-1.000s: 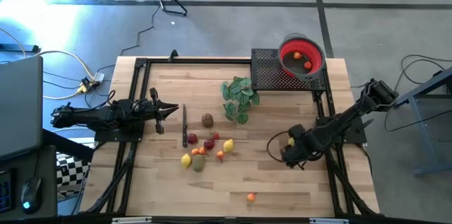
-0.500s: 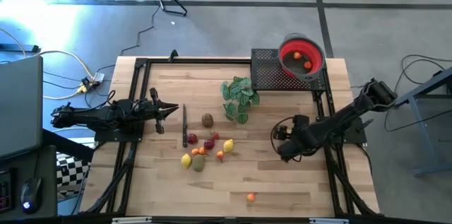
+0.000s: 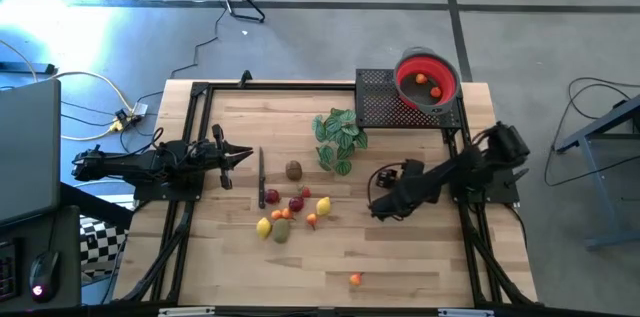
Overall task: Pick & Place Fruit
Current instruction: Put the lemon into the red colander
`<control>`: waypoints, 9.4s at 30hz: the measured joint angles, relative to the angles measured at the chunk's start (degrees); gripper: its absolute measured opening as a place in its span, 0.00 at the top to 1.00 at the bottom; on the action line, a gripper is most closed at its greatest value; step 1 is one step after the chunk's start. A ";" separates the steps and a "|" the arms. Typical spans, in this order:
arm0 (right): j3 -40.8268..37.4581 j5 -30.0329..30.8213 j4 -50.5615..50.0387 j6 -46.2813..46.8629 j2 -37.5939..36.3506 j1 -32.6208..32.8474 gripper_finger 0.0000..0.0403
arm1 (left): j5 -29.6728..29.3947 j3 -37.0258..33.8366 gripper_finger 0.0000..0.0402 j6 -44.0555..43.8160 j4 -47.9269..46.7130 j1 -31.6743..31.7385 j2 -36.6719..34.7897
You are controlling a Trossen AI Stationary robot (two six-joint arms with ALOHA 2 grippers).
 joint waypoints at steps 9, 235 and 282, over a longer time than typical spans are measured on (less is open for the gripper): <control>0.02 0.39 4.73 -1.60 4.74 -1.84 0.25 | 0.03 0.00 0.92 0.00 -0.02 0.00 -0.02; 0.06 2.06 9.92 -15.59 3.07 -7.31 0.51 | 0.19 0.00 0.92 -0.02 -1.22 0.00 -0.02; 4.74 11.39 19.97 -56.91 -22.64 -5.40 0.99 | 0.03 0.00 0.92 0.00 -0.83 0.00 -0.02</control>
